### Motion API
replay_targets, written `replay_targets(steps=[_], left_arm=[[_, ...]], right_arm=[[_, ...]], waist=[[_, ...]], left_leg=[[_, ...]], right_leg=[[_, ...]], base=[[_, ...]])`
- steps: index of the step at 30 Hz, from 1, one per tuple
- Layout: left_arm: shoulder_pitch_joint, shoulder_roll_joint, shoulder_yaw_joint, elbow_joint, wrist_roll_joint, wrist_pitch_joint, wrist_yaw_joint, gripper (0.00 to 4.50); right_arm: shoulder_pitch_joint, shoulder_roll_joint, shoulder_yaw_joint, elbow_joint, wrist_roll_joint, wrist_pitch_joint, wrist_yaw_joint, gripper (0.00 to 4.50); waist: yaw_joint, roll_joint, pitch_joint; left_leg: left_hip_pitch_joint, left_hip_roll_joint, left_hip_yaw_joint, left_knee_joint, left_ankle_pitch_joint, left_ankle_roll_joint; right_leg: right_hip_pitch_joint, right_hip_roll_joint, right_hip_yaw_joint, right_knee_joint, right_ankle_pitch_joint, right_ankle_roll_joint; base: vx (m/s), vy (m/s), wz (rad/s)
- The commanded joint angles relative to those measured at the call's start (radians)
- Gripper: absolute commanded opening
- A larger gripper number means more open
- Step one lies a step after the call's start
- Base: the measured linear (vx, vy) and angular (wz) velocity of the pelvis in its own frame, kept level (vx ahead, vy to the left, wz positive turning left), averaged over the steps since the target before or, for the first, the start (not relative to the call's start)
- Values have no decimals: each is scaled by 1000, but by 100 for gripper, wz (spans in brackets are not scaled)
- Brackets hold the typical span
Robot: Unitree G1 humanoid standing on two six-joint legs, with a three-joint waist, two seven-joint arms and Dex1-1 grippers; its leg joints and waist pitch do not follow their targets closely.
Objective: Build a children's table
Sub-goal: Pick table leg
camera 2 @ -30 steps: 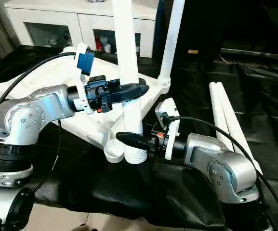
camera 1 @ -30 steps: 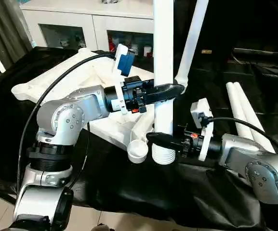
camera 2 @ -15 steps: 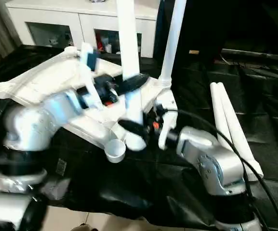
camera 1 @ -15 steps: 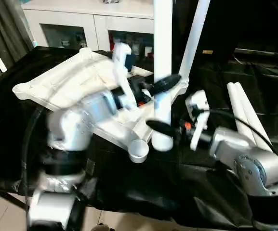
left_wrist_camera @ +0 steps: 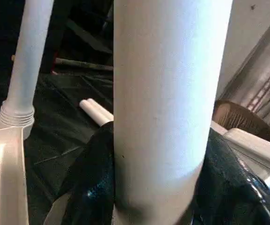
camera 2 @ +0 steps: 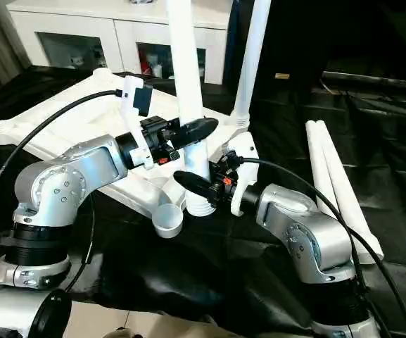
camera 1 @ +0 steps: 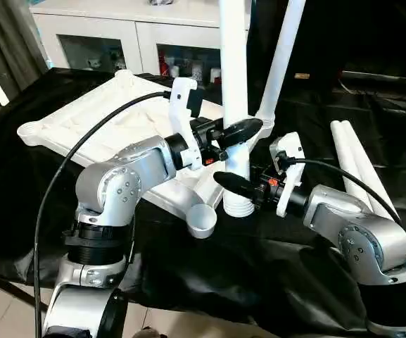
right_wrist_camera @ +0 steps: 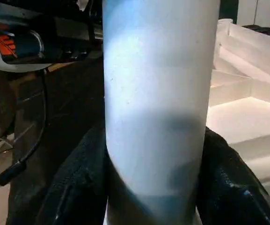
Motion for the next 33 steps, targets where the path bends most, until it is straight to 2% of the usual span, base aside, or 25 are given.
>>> replay_targets(steps=[1,2,4,5,6,8,9,10,11,12,16,17,20,22,23,25,30,32,33], left_arm=[[-36,3,24,19,-12,-14,11,192],[-38,6,22,21,-11,-15,6,191],[-46,16,20,31,-6,-21,-10,191],[-51,19,16,32,-8,-17,-21,191],[-53,21,12,31,-8,-13,-26,191],[-58,29,0,27,-8,-8,-42,190],[-60,28,-1,24,-13,-7,-50,190],[-62,28,-2,22,-17,-5,-55,190],[-64,30,-5,19,-21,-3,-65,190],[-66,33,-10,17,-24,-1,-76,190],[-67,54,-34,5,-36,6,-133,190],[-64,60,-41,-4,-40,7,-149,190],[-58,72,-55,-17,-38,5,-168,190],[-51,80,-65,-30,-38,4,-182,190],[-47,85,-72,-35,-37,4,-190,190],[-43,89,-80,-37,-30,-3,-196,190],[-42,91,-89,-47,-36,-3,-211,190],[-41,96,-95,-50,-34,-4,-217,190],[-39,109,-114,-52,-20,-14,-230,190]], right_arm=[[-21,-4,2,-11,-11,-28,2,193],[-21,-4,-1,-10,-7,-26,5,249],[-25,-7,-14,-7,26,1,25,263],[-23,-27,-18,-24,57,36,56,269],[-22,-39,-19,-32,64,47,65,279],[-24,-64,-21,-36,57,58,71,291],[-27,-81,-17,-32,42,58,71,308],[-29,-90,-16,-30,42,64,77,308],[-31,-105,-14,-29,45,77,89,321],[-33,-120,-12,-30,52,90,105,328],[-37,-149,-18,-35,89,121,139,330],[-39,-150,-24,-36,102,131,142,330],[-40,-149,-30,-36,112,136,144,330],[-40,-148,-34,-34,118,140,146,330],[-39,-147,-35,-34,123,145,149,330],[-39,-147,-34,-36,130,152,154,330],[-37,-147,-29,-40,146,166,158,330],[-35,-147,-27,-42,150,169,159,330],[-34,-148,-21,-43,154,171,162,330]], waist=[[-1,-14,-73],[0,-12,-74],[0,-11,-74],[-2,-20,-73],[0,-18,-73],[2,-15,-74],[2,-19,-74],[2,-19,-74],[2,-15,-74],[2,-18,-74],[4,-18,-73],[5,-12,-74],[4,-17,-74],[4,-16,-74],[3,-20,-74],[4,-17,-73],[4,-19,-74],[4,-16,-74],[4,-18,-74]], left_leg=[[5,11,0,-57,-87,16],[5,12,0,-57,-85,16],[5,11,0,-57,-85,19],[5,11,1,-57,-87,25],[5,10,0,-57,-83,27],[5,13,0,-56,-70,28],[3,12,0,-56,-63,29],[3,11,1,-55,-64,29],[3,10,1,-54,-67,29],[4,11,2,-54,-70,29],[4,11,1,-54,-74,32],[4,11,0,-54,-71,33],[4,13,0,-54,-69,31],[4,13,1,-54,-70,31],[4,13,1,-54,-72,29],[5,12,1,-55,-76,27],[5,12,2,-55,-73,24],[4,13,1,-55,-72,23],[5,14,0,-55,-72,23]], right_leg=[[62,-62,46,-73,-162,-141],[62,-63,47,-72,-161,-141],[62,-62,47,-71,-160,-141],[64,-62,46,-73,-162,-140],[66,-62,46,-71,-162,-140],[65,-62,47,-69,-151,-139],[65,-63,47,-68,-145,-140],[64,-63,47,-69,-148,-140],[64,-63,47,-70,-153,-141],[64,-63,47,-72,-164,-141],[65,-64,47,-72,-179,-140],[63,-64,47,-71,-175,-143],[64,-64,46,-69,-157,-154],[64,-64,46,-69,-158,-157],[64,-64,46,-69,-160,-157],[63,-64,46,-71,-175,-153],[63,-63,46,-71,-181,-146],[63,-64,46,-70,-176,-146],[64,-64,46,-69,-175,-147]], base=[[0,0,0],[0,0,0],[0,0,0],[0,0,0],[0,0,0],[0,0,0],[0,0,0],[0,0,0],[0,0,0],[0,0,0],[0,0,0],[0,0,0],[0,0,0],[0,0,0],[0,0,0],[0,0,0],[0,0,0],[0,0,0],[0,0,0]])
